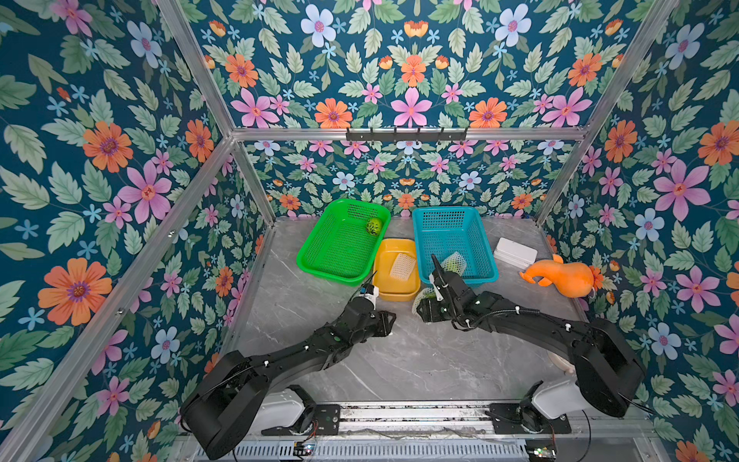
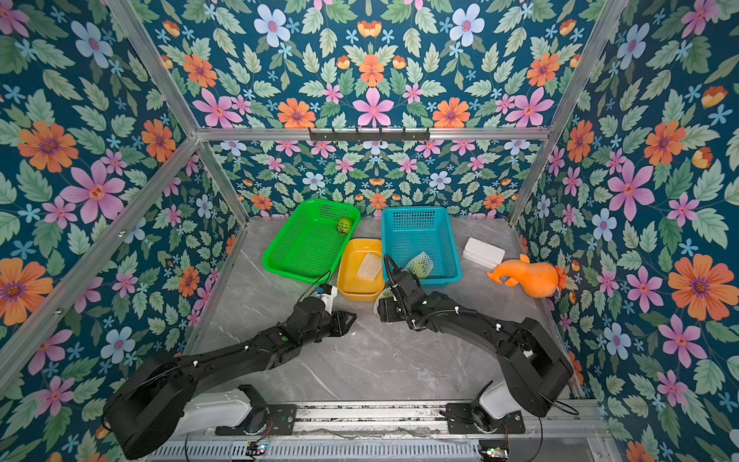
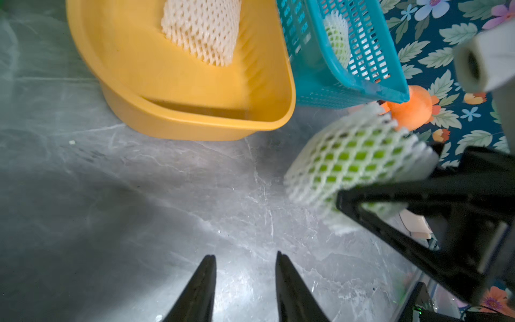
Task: Sleeve custard apples in foam nets
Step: Pick up the custard apple from the center of the board.
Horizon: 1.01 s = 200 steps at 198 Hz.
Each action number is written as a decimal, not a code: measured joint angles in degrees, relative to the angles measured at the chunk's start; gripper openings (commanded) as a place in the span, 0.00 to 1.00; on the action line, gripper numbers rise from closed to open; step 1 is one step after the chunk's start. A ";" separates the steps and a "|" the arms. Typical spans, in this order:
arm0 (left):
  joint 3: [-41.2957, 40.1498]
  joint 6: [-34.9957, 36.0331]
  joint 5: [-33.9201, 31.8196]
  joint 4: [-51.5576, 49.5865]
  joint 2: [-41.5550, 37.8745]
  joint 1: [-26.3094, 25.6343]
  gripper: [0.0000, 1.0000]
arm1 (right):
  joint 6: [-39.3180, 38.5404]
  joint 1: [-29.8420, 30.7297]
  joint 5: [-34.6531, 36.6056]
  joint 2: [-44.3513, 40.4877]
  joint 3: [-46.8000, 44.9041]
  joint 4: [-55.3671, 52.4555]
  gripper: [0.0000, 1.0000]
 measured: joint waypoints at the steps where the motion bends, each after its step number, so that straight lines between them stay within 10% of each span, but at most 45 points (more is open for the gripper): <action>1: 0.00 0.07 0.00 0.00 -0.07 0.07 0.54 | 0.02 0.00 -0.17 -0.11 0.00 -0.17 0.70; 79: 3.50 7.32 3.80 -3.45 -4.83 2.45 1.00 | 4.42 -4.15 -18.71 -4.81 4.52 -12.31 0.70; 200: 7.78 20.37 4.33 -6.19 -9.27 -3.06 1.00 | 20.22 -12.70 -30.40 -4.15 2.82 -0.11 0.68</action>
